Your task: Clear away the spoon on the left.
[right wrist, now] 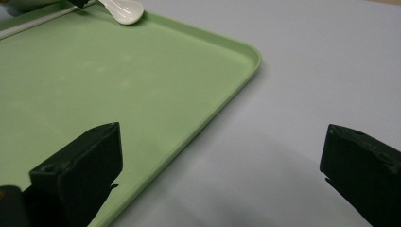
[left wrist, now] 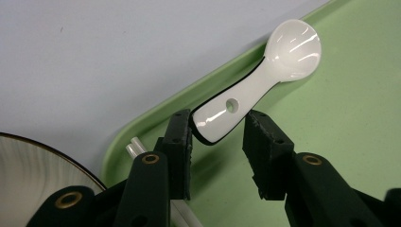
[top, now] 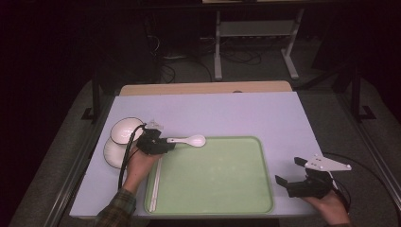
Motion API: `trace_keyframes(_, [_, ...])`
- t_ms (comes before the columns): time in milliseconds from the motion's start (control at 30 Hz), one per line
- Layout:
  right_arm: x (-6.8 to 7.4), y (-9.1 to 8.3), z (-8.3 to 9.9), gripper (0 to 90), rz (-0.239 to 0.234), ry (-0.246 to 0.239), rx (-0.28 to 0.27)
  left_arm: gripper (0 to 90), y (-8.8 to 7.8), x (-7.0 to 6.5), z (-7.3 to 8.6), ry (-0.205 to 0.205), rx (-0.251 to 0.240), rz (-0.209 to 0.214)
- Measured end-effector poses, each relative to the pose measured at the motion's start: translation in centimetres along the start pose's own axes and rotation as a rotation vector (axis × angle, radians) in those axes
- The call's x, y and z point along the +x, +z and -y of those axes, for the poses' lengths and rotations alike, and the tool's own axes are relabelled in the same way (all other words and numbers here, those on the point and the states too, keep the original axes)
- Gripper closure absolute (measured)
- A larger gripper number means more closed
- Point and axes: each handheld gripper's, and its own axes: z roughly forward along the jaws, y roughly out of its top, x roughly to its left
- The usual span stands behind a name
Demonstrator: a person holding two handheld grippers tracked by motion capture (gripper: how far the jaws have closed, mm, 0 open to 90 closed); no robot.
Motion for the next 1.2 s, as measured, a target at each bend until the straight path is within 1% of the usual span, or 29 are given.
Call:
trace_keyframes(233, [0.0,0.1,0.0,0.0,0.000,-0.003,0.003,61.2,0.1,0.0,0.0,0.000,0.011,-0.007])
trace_keyframes(367, [0.0,0.1,0.0,0.0,-0.001,-0.004,0.002,57.6,0.0,0.0,0.0,0.001,0.008,-0.009])
trace_keyframes(433, [0.0,0.0,0.0,0.0,-0.002,-0.002,0.001,55.0,-0.2,0.0,0.0,0.004,0.003,-0.013])
trace_keyframes(500, [0.0,0.0,0.0,0.0,-0.001,0.000,0.001,49.6,-0.4,0.0,0.0,0.004,-0.005,-0.025])
trace_keyframes(533, [0.0,0.0,0.0,0.0,-0.001,0.000,0.001,49.6,-0.5,-0.1,-0.1,0.001,-0.007,-0.036])
trace_keyframes(567, [0.0,0.0,0.0,0.0,-0.002,0.000,0.001,47.9,-0.6,-0.1,-0.1,0.001,-0.014,-0.037])
trace_keyframes(633, [0.0,0.0,0.0,0.0,-0.001,-0.003,0.002,47.6,-0.8,-0.2,-0.3,0.001,-0.035,-0.025])
trace_keyframes(667, [0.0,0.0,0.0,0.0,-0.001,-0.004,0.003,48.3,-0.8,-0.3,-0.5,0.004,-0.038,-0.014])
trace_keyframes(733, [0.0,0.0,0.0,0.0,0.000,0.000,0.001,52.4,-0.7,-0.6,-0.9,0.019,-0.041,-0.003])
trace_keyframes(767, [0.0,0.0,0.0,0.0,0.000,0.000,0.001,59.2,-0.6,-0.8,-1.1,0.021,-0.049,0.004])
trace_keyframes(800, [0.0,0.0,0.0,0.0,0.000,0.000,0.001,59.2,-0.5,-0.9,-1.3,0.026,-0.054,0.014])
trace_keyframes(833, [-0.1,0.0,0.0,0.0,0.000,0.002,-0.001,66.3,-0.4,-1.0,-1.6,0.026,-0.060,0.021])
trace_keyframes(867, [-0.1,0.0,0.0,0.0,0.000,0.002,-0.001,66.3,-0.2,-1.2,-1.9,0.034,-0.062,0.029])
trace_keyframes(933, [-0.1,0.1,0.0,0.0,-0.003,0.003,-0.001,74.4,0.2,-1.5,-2.5,0.049,-0.064,0.040])
trace_keyframes(967, [-0.1,0.1,0.0,0.0,-0.007,0.002,0.001,83.6,0.5,-1.7,-2.9,0.060,-0.063,0.053])
trace_keyframes(1000, [-0.1,0.1,0.0,0.0,-0.007,0.002,0.001,83.6,0.7,-1.9,-3.1,0.069,-0.065,0.058])
trace_keyframes(1067, [-0.1,0.1,0.0,0.0,-0.008,0.000,0.002,89.9,1.2,-2.3,-3.7,0.081,-0.067,0.077])
trace_keyframes(1133, [-0.1,0.1,0.0,0.0,-0.008,0.001,0.000,89.9,1.9,-2.6,-4.3,0.087,-0.057,0.097])
trace_keyframes(1200, [-0.1,0.1,0.0,0.0,-0.009,0.001,-0.002,89.9,2.5,-3.0,-4.9,0.094,-0.064,0.110])
